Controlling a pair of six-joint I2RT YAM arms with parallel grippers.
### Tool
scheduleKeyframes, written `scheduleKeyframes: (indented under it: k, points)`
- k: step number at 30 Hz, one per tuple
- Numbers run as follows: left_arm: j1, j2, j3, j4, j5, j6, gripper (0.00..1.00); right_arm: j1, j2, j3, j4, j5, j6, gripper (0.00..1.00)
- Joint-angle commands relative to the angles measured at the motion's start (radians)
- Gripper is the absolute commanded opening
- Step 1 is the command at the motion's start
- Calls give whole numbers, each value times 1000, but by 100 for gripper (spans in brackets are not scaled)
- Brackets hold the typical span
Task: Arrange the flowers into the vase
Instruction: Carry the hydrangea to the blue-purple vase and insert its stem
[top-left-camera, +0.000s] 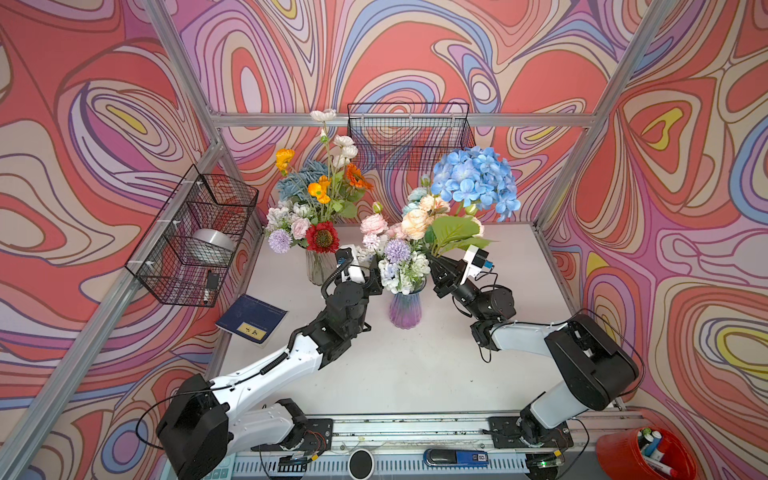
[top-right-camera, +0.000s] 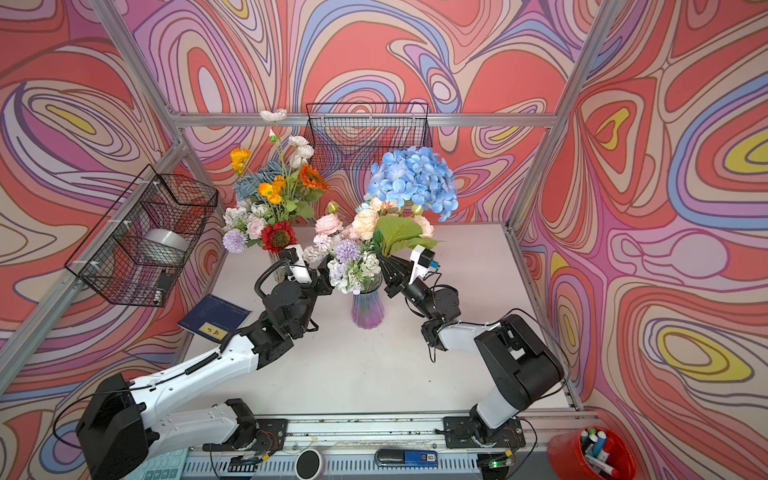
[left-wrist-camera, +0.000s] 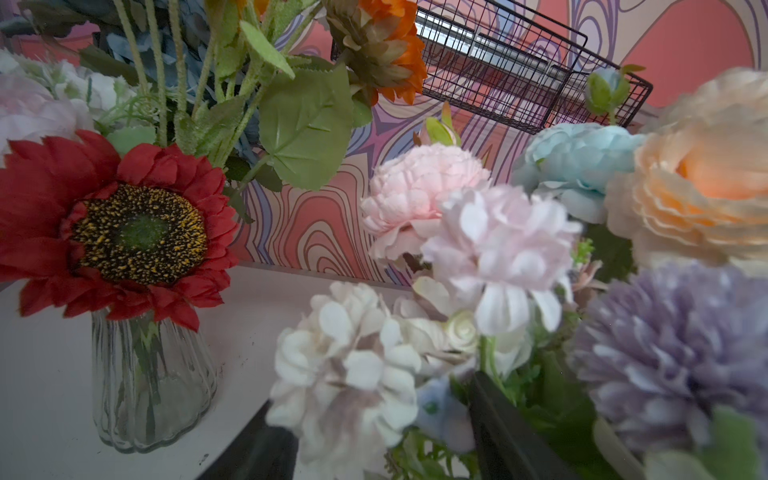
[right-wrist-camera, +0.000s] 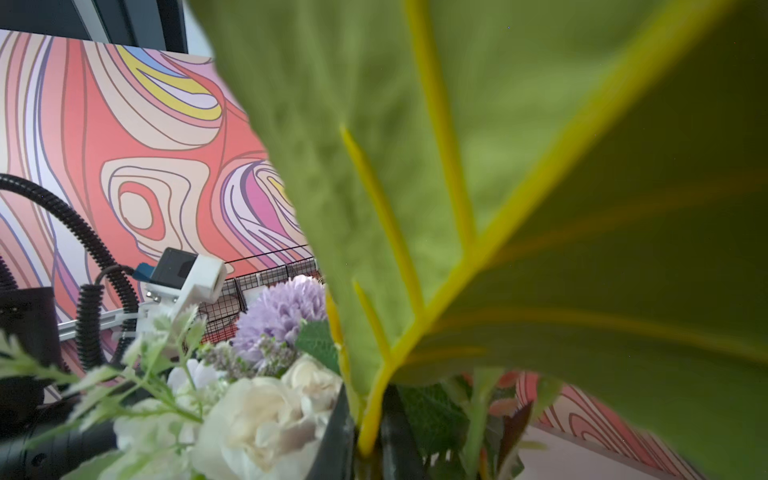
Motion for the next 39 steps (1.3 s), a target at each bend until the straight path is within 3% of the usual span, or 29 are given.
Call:
scheduleKeyframes:
  k: [1, 4, 11, 19, 26, 32, 39]
  points:
    - [10, -16, 19, 4, -16, -13, 65, 9, 21, -18, -12, -46, -11, 0]
    - [10, -16, 20, 1, -15, -11, 65, 10, 23, -20, -13, -50, -6, 1]
    - [10, -17, 20, -1, -15, -9, 65, 9, -16, -36, -13, -42, 15, 36]
    - [12, -19, 17, 5, -17, -10, 65, 10, -134, -88, -24, -6, 6, 42]
    - [13, -23, 18, 2, -13, -12, 65, 10, -270, -129, -188, 49, -53, 49]
    - [13, -18, 21, 6, -8, -15, 65, 10, -386, -98, -445, 85, -133, 44]
    - [12, -18, 19, 3, -7, -18, 65, 11, -402, -40, -664, 96, -173, 9]
